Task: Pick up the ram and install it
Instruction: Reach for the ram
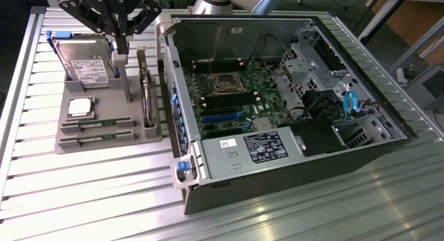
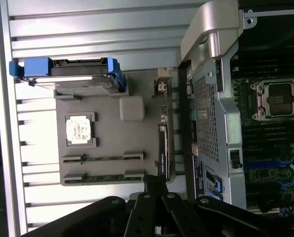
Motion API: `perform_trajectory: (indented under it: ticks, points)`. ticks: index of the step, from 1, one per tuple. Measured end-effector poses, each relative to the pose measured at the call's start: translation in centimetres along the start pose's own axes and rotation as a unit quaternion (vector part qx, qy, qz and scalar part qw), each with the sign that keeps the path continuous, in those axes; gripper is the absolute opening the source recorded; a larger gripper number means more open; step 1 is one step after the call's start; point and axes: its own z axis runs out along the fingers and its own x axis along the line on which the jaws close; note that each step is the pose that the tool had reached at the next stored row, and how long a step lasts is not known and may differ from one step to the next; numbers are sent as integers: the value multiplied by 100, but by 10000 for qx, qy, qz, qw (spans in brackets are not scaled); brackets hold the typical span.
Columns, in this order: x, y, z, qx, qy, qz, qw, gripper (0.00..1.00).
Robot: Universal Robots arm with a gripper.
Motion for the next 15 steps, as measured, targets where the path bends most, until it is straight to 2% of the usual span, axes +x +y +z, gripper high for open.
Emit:
perform_trajectory:
  ticks: [1,10,15]
  points:
    - [54,-82,1,0,0,0,10000,10]
    - [81,-158,3,0,0,0,10000,10]
    - [81,-164,4,0,0,0,10000,10]
